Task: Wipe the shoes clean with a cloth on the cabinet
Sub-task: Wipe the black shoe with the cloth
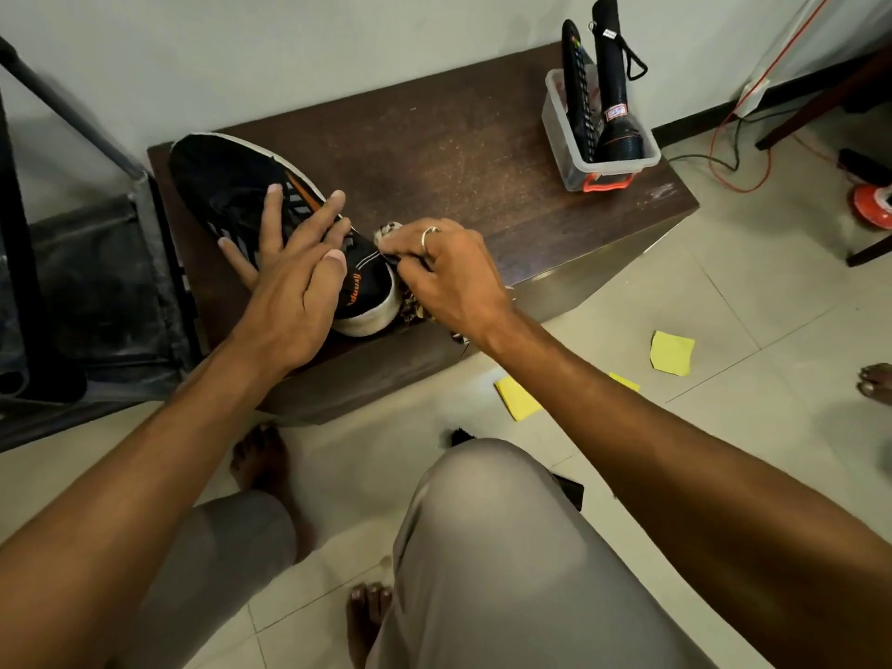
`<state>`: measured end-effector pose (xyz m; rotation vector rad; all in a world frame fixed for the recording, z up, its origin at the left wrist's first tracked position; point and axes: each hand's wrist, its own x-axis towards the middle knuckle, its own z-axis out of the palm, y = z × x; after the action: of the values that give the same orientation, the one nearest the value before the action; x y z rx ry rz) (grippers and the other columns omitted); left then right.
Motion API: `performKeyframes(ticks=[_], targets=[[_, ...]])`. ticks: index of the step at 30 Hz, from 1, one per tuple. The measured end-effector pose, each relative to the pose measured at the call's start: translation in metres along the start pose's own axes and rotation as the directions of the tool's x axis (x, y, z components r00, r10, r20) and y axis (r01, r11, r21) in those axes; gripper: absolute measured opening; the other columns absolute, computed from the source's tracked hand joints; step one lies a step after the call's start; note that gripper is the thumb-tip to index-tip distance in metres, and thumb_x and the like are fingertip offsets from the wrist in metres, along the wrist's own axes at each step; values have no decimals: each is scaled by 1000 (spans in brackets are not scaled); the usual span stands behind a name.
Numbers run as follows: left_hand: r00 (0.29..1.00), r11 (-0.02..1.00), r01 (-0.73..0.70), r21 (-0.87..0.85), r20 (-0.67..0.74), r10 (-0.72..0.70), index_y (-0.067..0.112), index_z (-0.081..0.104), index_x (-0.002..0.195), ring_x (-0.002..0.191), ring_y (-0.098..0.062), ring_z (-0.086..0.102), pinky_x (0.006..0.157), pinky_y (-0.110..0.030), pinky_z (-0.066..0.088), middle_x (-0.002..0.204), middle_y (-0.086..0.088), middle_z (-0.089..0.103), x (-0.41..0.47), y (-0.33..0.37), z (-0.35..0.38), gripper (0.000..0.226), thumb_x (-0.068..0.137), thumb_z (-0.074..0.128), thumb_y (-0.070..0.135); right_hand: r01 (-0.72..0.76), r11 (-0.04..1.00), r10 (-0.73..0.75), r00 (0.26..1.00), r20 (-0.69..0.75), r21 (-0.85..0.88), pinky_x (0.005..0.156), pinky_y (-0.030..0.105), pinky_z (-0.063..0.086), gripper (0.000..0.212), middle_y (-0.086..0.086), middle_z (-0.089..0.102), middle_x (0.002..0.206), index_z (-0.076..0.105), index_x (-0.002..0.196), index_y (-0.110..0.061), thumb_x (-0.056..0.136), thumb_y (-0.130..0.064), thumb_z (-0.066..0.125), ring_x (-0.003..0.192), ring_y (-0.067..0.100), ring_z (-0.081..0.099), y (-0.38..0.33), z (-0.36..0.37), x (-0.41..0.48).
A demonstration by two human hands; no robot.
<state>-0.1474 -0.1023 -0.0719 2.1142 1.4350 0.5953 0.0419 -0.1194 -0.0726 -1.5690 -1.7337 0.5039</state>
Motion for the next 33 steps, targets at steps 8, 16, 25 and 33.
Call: performKeyframes(ticks=[8, 16, 25, 33], targets=[[1000, 999, 17, 34, -5, -17, 16, 46, 151, 154, -6, -18, 113, -61, -28, 165, 23, 21, 2, 0, 2, 68, 95, 18, 41, -85, 982, 103, 989, -105, 168, 99, 41, 56, 27, 2, 77, 110, 80, 107, -12, 89, -1, 64, 109, 16, 68, -5, 16, -12], [1000, 999, -3, 39, -15, 3, 18, 48, 151, 154, -5, -17, 112, -59, -28, 165, 22, 22, 4, -3, 3, 69, 95, 17, 43, -64, 980, 82, 992, -91, 191, 102, 37, 54, 28, 1, 76, 111, 80, 107, -12, 88, 0, 63, 110, 15, 67, -7, 16, -30], [942, 981, 194, 21, -283, -180, 20, 25, 161, 156, -30, -14, 120, -61, -3, 171, 0, -7, -15, 25, 4, 89, 90, 47, 69, -226, 944, 230, 973, 9, 241, 102, 18, 49, 48, -5, 57, 128, 68, 130, -19, 87, 0, 64, 116, 2, 58, -19, -8, -30], [770, 768, 499, -401, -201, -606, 16, -5, 162, 157, -24, 4, 125, -51, 0, 171, -12, 0, -31, 65, 33, 117, 84, 71, 60, -367, 897, 365, 929, 54, 244, 92, 27, 57, 32, -8, 70, 112, 73, 115, -22, 85, -10, 71, 103, 2, 66, -26, -22, -30]])
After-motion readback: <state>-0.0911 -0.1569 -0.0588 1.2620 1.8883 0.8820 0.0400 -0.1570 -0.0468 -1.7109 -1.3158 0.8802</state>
